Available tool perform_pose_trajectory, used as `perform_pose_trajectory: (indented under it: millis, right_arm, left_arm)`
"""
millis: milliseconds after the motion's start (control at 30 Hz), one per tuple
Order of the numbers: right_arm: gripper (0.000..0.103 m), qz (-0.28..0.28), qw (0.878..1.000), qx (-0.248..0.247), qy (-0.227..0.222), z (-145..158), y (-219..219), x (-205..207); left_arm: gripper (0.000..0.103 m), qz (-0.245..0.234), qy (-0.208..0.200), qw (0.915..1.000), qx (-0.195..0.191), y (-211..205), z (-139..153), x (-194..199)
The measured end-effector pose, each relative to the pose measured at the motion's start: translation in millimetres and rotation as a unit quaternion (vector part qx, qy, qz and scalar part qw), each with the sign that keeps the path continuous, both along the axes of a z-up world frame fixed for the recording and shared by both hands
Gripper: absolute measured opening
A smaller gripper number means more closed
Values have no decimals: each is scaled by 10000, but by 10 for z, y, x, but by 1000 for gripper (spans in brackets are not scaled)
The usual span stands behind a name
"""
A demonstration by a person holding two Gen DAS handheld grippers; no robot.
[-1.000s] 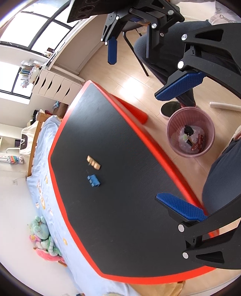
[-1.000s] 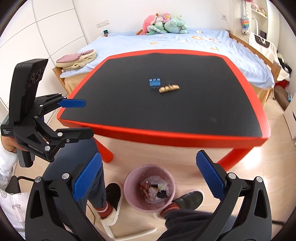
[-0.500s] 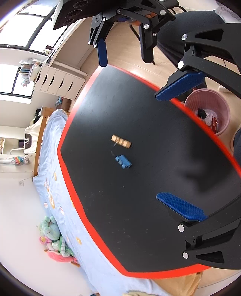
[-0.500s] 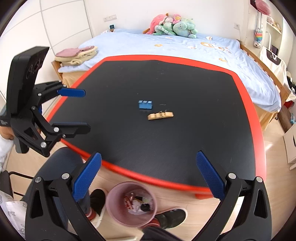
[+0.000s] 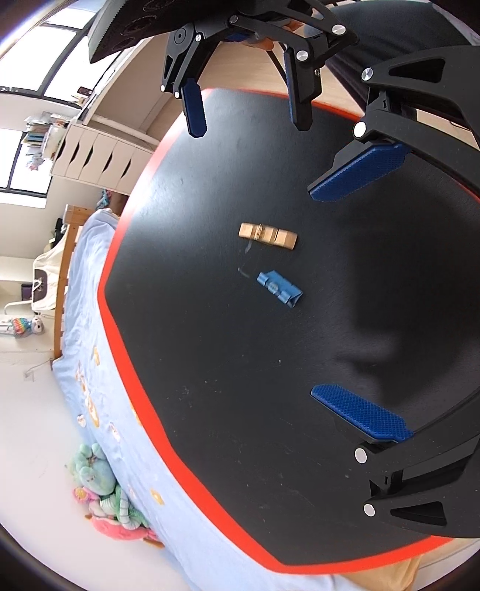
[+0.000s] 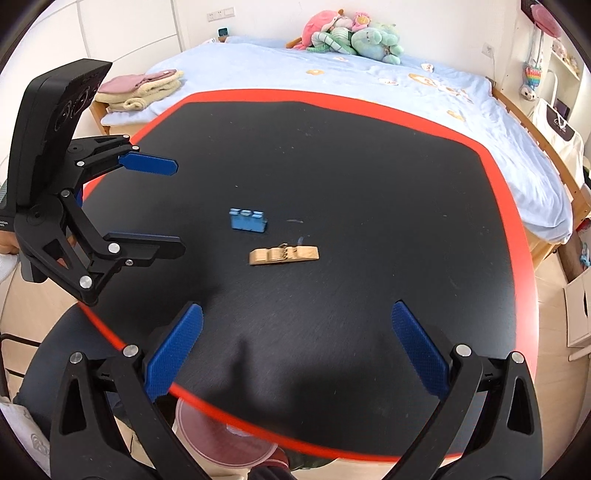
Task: Collect trash
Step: 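Grasp the blue clip with the left gripper while the right grasps the wooden clothespin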
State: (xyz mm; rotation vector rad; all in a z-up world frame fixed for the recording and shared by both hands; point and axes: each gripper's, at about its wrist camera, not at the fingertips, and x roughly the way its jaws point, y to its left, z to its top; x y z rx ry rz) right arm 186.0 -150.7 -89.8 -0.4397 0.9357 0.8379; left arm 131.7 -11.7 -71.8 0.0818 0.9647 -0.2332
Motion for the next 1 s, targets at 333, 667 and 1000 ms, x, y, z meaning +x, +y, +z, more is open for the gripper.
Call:
perform_pose_trajectory:
  millis: [333,667,1000]
  right_arm:
    - [100,24,9999,-85,133,-219,109,240]
    - [100,142,9996,-163,153,-381,240,391]
    - [100,231,9996,-152,66,-497,383,558]
  left_arm:
    - [90,-81,85,9999,12,36,-191,249]
    - [63,-99,191,9998,-4,69,-311,392]
    - [20,48,188,9997,112,129,-319,484]
